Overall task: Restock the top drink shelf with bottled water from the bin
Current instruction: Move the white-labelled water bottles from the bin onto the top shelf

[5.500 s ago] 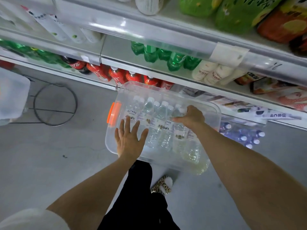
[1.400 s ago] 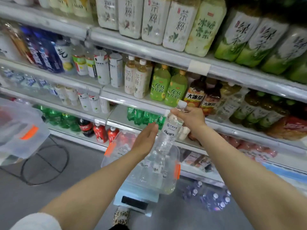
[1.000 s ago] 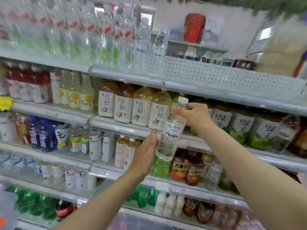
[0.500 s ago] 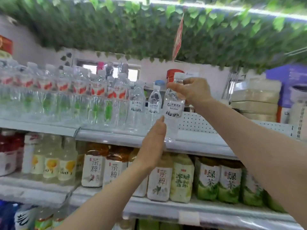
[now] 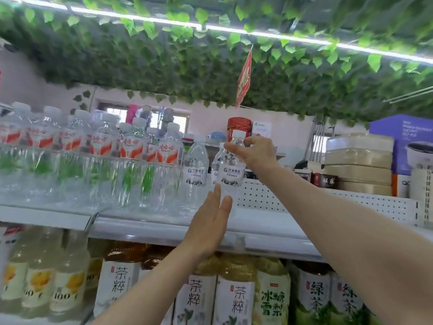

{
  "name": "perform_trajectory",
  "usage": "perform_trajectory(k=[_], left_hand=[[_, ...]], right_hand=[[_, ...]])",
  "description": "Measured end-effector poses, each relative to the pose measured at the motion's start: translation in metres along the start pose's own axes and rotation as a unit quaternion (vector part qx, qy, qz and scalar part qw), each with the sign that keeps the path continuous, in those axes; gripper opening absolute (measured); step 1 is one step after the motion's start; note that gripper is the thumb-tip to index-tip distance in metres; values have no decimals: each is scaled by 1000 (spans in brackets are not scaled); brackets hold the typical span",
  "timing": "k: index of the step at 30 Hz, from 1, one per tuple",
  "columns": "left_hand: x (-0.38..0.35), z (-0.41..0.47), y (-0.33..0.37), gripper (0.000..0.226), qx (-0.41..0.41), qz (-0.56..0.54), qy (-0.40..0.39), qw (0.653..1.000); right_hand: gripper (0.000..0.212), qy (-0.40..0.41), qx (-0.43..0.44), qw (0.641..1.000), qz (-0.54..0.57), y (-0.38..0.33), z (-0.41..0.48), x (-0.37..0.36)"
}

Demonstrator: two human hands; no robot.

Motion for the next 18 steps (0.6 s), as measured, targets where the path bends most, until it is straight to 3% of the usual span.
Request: perform_trajectory(k=[11,18], left_hand=[[-3,2,-9,86,1,46,-7,999],[-5,1,-16,96,-6,48,19,999]], right_hand=[[72,-46,-56,997,0,18,7,-18],[77,-94,-38,994,-42,6,8,-24]])
Point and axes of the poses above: each hand's wrist, its own z-axis towards the middle knuckle, its own x-axis out of the back of the hand, y = z × x, the point moved 6 cm from there along z, towards the middle knuckle, and after that the axes turned 7 degrees about -y, right-handed, at the moved point
